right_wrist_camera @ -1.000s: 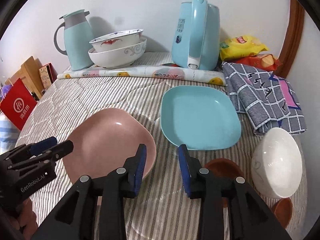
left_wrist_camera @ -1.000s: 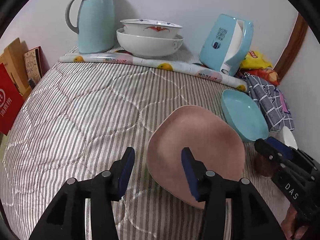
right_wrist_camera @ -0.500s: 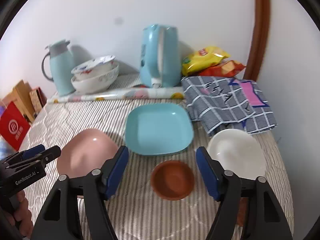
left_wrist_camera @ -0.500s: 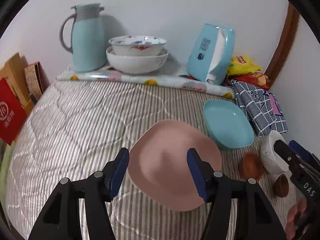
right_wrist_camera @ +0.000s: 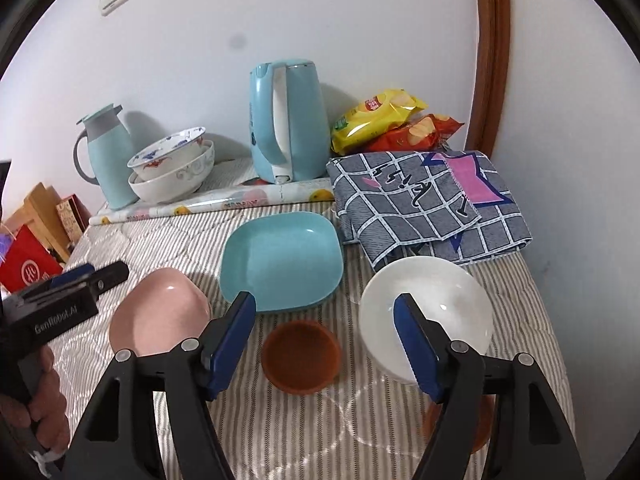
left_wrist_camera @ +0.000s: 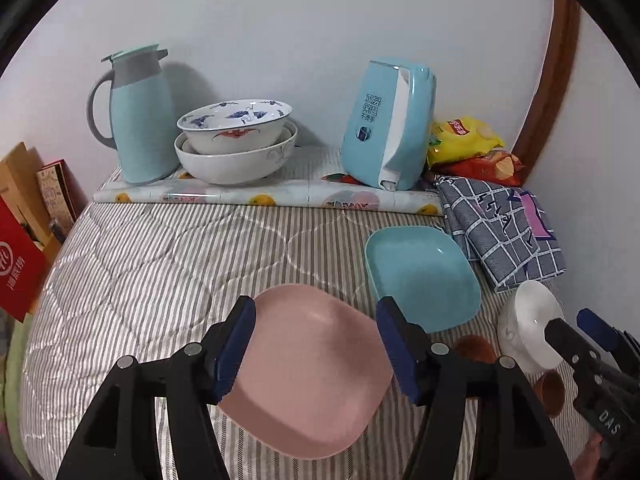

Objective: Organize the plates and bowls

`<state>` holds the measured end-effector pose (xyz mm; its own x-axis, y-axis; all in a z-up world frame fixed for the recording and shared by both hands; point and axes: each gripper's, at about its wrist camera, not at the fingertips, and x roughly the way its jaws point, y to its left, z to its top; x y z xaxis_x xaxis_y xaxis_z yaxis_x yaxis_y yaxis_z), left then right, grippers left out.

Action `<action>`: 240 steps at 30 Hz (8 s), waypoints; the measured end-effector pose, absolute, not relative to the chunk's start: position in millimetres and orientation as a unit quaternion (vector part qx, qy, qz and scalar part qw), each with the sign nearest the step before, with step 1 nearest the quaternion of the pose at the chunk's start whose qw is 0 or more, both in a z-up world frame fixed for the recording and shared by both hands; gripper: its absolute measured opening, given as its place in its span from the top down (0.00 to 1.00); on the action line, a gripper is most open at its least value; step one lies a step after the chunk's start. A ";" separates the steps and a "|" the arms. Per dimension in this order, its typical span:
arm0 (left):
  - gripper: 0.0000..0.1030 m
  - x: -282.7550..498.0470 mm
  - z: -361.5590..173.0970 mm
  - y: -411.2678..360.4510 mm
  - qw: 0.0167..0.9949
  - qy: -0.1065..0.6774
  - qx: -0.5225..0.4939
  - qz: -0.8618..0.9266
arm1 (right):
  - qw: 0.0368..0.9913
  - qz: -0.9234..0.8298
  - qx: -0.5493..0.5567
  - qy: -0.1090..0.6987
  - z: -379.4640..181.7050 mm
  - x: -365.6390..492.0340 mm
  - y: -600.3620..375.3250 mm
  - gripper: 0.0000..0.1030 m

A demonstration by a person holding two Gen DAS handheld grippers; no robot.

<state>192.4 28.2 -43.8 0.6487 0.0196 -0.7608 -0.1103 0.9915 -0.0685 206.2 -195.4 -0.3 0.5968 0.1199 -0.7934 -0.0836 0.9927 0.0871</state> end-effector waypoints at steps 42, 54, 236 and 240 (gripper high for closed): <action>0.41 281.9 -95.7 9.4 0.884 0.462 -0.073 0.019 | 0.850 0.082 0.002 0.521 -66.7 311.3 -180.0 0.72; 0.43 294.6 -114.2 -0.2 0.875 0.480 -0.062 0.004 | 0.837 0.057 -0.015 0.544 -85.2 326.7 -175.4 0.72; 0.78 192.4 -104.5 117.2 0.872 0.475 -0.109 0.032 | 0.807 0.139 0.043 0.573 -54.4 195.5 -70.5 0.94; 0.78 182.4 -102.1 118.9 0.872 0.476 -0.104 0.039 | 0.805 0.145 0.045 0.574 -52.3 188.5 -68.4 0.92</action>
<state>182.4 118.9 -102.1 0.5439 -0.0308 -0.8386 -0.1679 0.9751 -0.1447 188.5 -68.4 -52.3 0.2995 0.2850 -0.9105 -0.1821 0.9539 0.2387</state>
